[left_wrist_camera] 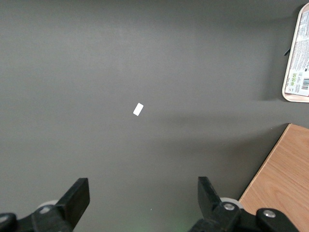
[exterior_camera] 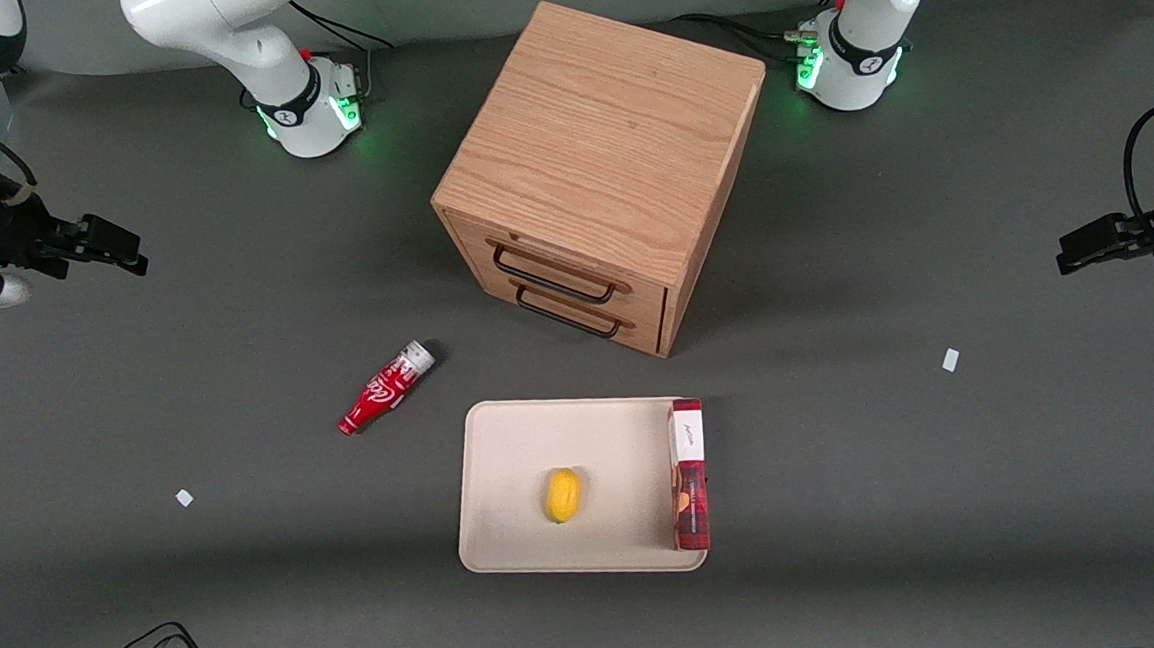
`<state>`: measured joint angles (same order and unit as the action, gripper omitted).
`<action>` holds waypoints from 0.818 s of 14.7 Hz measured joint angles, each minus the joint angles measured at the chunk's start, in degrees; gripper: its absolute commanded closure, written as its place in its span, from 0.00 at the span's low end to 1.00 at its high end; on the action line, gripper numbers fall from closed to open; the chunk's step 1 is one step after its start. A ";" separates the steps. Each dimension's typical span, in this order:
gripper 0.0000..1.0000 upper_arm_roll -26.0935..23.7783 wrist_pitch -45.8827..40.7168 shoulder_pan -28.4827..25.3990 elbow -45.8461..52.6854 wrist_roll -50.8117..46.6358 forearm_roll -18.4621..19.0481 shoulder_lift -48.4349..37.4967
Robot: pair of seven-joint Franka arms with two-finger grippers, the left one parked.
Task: Place coke bottle on tray
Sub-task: 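Move the open right gripper down over the red Coca-Cola bottle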
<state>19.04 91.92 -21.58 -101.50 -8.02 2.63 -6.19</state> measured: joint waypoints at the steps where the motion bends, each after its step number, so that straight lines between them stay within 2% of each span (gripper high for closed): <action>1: 0.00 -0.14 0.12 -0.69 0.00 -3.09 -0.67 0.75; 3: 0.00 -1.03 1.57 -1.42 -0.01 -9.84 -4.53 3.26; 5: 0.00 -2.42 4.95 -1.61 -0.08 -16.15 -6.64 6.80; 9: 0.00 -7.88 11.74 -1.89 -0.27 -30.41 -6.81 14.26; 12: 0.00 -8.48 18.23 -1.86 -2.15 -36.14 -6.81 19.11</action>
<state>10.56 110.15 -23.44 -103.66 -44.16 -4.18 12.92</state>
